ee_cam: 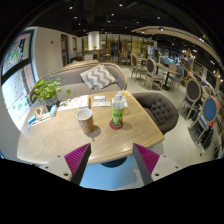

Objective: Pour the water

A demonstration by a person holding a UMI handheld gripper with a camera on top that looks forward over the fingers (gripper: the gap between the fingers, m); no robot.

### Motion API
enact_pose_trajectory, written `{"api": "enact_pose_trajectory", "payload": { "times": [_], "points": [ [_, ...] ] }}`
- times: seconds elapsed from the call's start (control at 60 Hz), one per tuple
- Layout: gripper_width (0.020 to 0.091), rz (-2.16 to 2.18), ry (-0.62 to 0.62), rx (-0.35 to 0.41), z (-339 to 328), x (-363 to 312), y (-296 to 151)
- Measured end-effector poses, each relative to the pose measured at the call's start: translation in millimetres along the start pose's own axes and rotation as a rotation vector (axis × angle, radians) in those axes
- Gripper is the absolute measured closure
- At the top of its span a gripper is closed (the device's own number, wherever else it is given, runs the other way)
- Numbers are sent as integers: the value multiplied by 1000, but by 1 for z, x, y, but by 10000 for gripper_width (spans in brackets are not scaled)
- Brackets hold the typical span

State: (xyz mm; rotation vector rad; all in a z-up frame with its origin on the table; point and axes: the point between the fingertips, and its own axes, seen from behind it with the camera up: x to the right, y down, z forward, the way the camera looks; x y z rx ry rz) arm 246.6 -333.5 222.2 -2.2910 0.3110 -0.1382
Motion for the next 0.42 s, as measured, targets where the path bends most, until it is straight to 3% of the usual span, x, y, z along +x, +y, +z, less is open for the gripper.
{"api": "enact_pose_trajectory", "payload": {
  "times": [0.417],
  "points": [
    [248,-27,-8,9,-10,-6,-4]
  ]
}}
